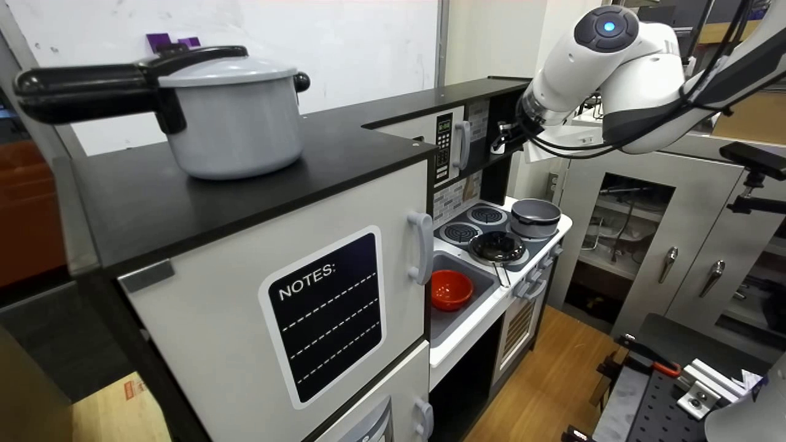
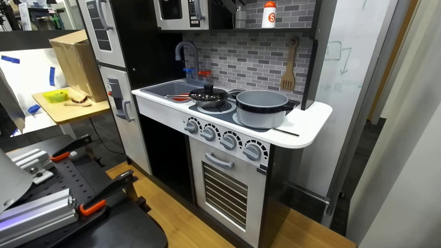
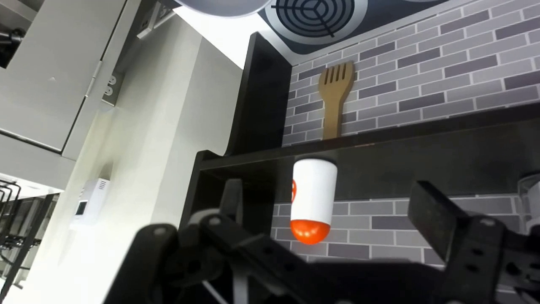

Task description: Place the bottle on the stover

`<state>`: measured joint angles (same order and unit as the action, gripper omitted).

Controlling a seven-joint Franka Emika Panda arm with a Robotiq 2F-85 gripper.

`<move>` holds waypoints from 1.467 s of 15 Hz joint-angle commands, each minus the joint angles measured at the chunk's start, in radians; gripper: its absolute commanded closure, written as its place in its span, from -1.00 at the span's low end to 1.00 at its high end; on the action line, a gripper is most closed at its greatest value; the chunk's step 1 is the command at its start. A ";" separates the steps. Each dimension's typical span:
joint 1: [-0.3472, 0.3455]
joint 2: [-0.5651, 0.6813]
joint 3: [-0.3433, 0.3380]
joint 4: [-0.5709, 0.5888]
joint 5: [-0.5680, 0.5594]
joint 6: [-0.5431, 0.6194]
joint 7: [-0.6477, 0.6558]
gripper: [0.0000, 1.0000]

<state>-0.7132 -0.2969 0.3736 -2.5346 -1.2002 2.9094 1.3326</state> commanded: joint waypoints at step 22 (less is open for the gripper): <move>-0.035 0.185 -0.007 0.167 -0.304 0.004 0.218 -1.00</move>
<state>-0.7385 -0.1367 0.3670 -2.3979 -1.4483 2.9089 1.5158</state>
